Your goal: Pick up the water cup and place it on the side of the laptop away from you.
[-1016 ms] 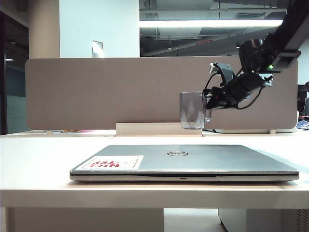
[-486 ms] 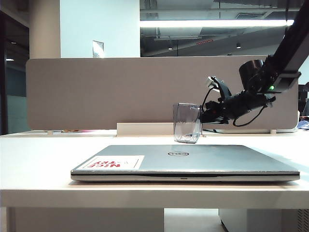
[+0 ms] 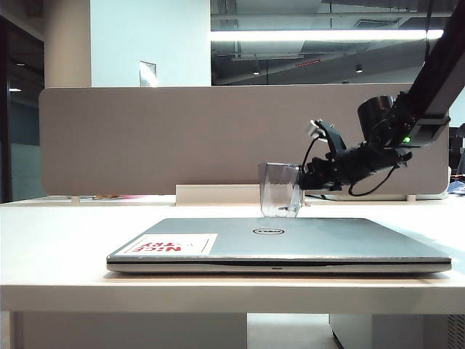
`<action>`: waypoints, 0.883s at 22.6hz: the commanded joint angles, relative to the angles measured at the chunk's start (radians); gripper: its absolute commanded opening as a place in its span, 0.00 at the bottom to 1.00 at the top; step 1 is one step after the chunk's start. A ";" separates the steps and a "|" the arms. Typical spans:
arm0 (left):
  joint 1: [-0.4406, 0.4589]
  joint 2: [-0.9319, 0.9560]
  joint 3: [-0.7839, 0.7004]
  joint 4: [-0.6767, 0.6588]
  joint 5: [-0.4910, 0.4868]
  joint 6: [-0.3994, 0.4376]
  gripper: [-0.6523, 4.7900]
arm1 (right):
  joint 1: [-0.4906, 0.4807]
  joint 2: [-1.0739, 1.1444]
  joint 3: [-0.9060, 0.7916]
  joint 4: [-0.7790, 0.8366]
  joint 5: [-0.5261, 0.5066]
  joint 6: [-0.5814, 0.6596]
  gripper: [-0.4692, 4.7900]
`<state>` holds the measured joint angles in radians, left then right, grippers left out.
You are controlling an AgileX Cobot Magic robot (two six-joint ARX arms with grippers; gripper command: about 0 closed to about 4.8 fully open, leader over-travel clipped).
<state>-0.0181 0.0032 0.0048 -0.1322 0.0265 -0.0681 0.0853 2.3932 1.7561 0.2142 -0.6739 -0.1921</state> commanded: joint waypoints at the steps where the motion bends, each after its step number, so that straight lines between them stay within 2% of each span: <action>1: -0.001 0.001 0.003 0.006 0.004 0.000 0.11 | 0.001 -0.001 0.005 0.014 -0.004 -0.023 0.08; 13: -0.001 0.001 0.003 0.006 0.004 0.000 0.11 | 0.009 0.002 0.005 -0.039 0.028 -0.022 0.09; 16: -0.001 0.001 0.003 0.007 0.004 0.001 0.11 | 0.009 0.002 0.005 -0.044 0.028 -0.022 0.20; 20: -0.001 0.001 0.003 0.007 0.004 0.001 0.11 | 0.009 -0.001 0.005 -0.062 0.029 -0.022 0.21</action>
<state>-0.0181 0.0029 0.0048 -0.1322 0.0265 -0.0681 0.0933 2.3989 1.7592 0.1524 -0.6464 -0.2108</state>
